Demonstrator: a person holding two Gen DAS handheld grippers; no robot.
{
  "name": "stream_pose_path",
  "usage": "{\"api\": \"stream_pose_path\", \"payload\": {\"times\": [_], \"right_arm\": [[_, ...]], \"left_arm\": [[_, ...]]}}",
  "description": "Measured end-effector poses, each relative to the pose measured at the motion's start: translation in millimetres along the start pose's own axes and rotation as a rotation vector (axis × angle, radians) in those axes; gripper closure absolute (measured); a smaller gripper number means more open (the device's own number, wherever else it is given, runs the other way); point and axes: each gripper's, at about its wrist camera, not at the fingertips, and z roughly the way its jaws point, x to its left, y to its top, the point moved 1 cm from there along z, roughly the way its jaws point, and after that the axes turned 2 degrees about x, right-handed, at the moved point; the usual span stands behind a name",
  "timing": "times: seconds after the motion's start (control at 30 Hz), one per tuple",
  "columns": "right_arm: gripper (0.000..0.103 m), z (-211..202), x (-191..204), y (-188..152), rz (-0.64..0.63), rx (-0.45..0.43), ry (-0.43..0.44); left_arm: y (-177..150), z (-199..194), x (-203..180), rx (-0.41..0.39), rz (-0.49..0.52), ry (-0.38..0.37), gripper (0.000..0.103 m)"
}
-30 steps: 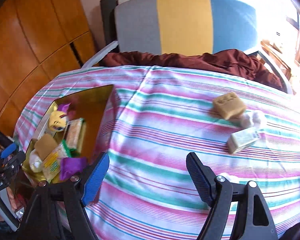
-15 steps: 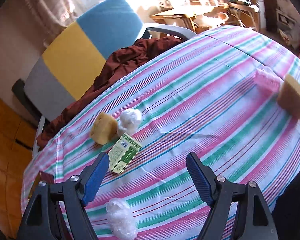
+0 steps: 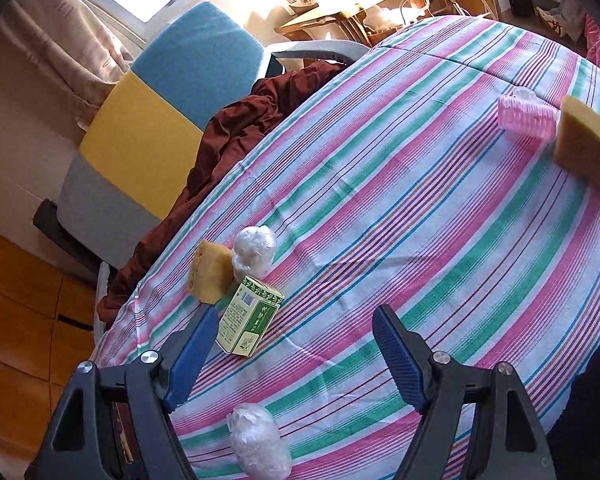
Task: Organize objects
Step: 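Move both grippers back toward the remaining items on the table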
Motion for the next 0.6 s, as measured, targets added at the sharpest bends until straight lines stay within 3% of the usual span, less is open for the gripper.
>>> {"api": "stream_pose_path", "payload": {"times": [0.13,0.2,0.33,0.43,0.5,0.6], "right_arm": [[0.022,0.0,-0.5,0.7,0.005,-0.005,0.002],[0.022,0.3,-1.8,1.2,0.013,-0.003,0.006],[0.022,0.9,-3.4,1.9,0.019,0.0,0.004],[0.022,4.0,-4.4,1.8,0.022,0.017,0.008],[0.022,5.6,-4.6,2.2,0.021,0.021,0.005],[0.022,8.7,-3.5,2.0,0.015,0.036,0.006]], "left_arm": [[8.2,21.1,-14.9,0.01,0.036,-0.001,0.009],[11.2,33.6,-23.4,0.037,0.048,-0.01,0.022],[16.4,57.2,-41.4,0.054,0.087,-0.007,0.031],[15.3,84.3,-46.0,0.107,0.114,0.044,0.044],[12.0,84.4,-48.9,0.052,0.162,0.081,0.052],[6.4,80.7,-40.6,0.008,0.178,0.078,0.064]]}}
